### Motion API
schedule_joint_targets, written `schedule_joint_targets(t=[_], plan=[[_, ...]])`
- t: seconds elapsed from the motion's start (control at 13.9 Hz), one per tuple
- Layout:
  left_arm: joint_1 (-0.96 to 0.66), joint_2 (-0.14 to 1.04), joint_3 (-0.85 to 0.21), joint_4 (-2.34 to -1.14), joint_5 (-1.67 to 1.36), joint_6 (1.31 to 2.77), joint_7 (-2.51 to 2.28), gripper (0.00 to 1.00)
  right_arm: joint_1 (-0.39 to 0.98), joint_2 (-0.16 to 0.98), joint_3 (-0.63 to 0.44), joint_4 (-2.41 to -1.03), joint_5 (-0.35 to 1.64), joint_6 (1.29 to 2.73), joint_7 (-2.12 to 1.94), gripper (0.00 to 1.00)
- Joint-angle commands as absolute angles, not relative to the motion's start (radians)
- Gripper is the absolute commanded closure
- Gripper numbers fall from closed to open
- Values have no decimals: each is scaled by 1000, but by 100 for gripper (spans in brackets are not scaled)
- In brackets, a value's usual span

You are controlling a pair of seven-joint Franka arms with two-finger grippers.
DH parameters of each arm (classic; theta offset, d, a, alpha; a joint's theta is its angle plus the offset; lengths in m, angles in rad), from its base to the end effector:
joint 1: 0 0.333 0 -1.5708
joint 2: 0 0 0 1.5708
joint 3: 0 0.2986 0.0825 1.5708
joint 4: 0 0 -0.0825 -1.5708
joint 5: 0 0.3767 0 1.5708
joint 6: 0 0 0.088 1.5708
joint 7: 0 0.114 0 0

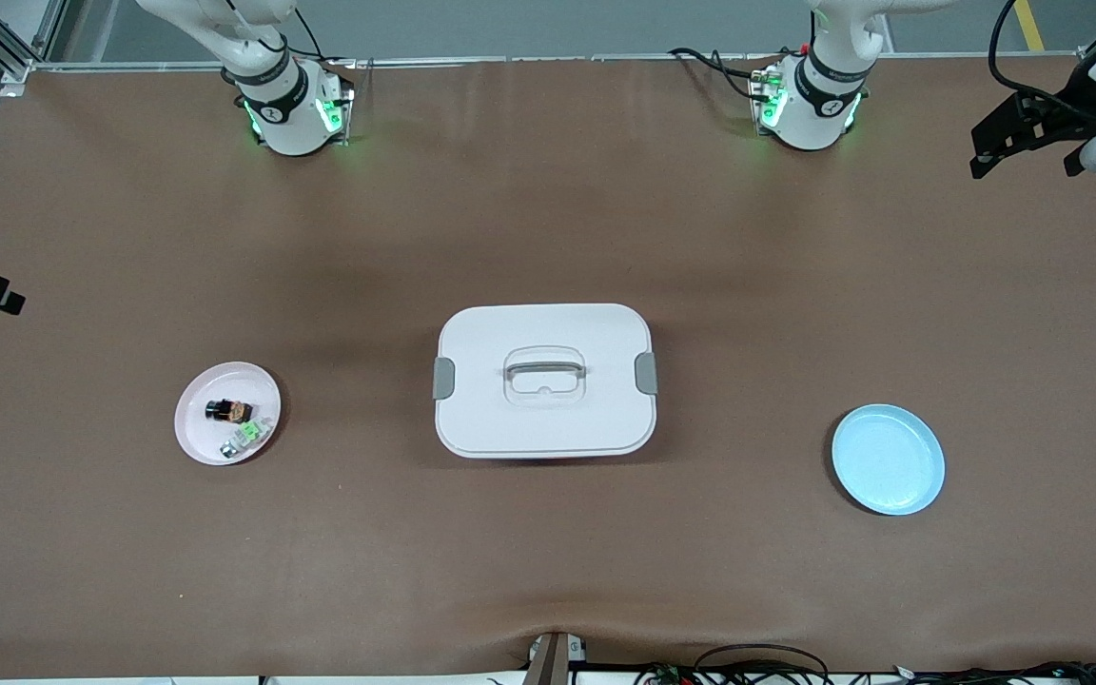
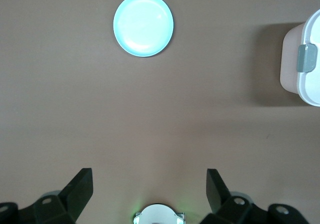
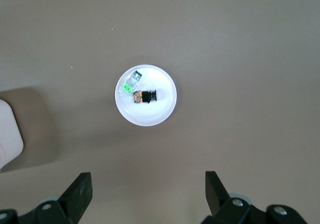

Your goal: Transfer orange switch to right arm and place

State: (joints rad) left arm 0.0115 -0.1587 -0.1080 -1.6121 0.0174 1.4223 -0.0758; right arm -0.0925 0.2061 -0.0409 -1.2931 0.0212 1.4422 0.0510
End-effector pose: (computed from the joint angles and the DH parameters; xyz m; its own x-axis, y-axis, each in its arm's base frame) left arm 0.4809 -0.0491 0.6498 0.9994 -0.0162 -0.0292 -0.0173 -0.9992 -0.0366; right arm 0.5885 -0.0735 0.5989 0.9820 -0.1801 -0.0574 -0.1809 -0.9834 -0.0099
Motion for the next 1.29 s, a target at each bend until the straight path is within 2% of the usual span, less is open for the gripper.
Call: schedule_joint_targets(t=[0.0,0.29,0.57,1.22], plan=[[9,-163,-101,-1611,23,1413,-63,0,-91,177,-37,-1298,40,1431,61,0],[11,-166,-101,-1612,23,1399,-63,0,-86,137,-40,-1324,37,1451,-97,0],[9,-166,-101,-1615,23,1397,-66,0,-72,35,-40,-1477,35,1541,-107,0],[8,-156,-104,-1601,58,1394,-60,0,-72,14,-41,-1511,44,1528,-106,0]])
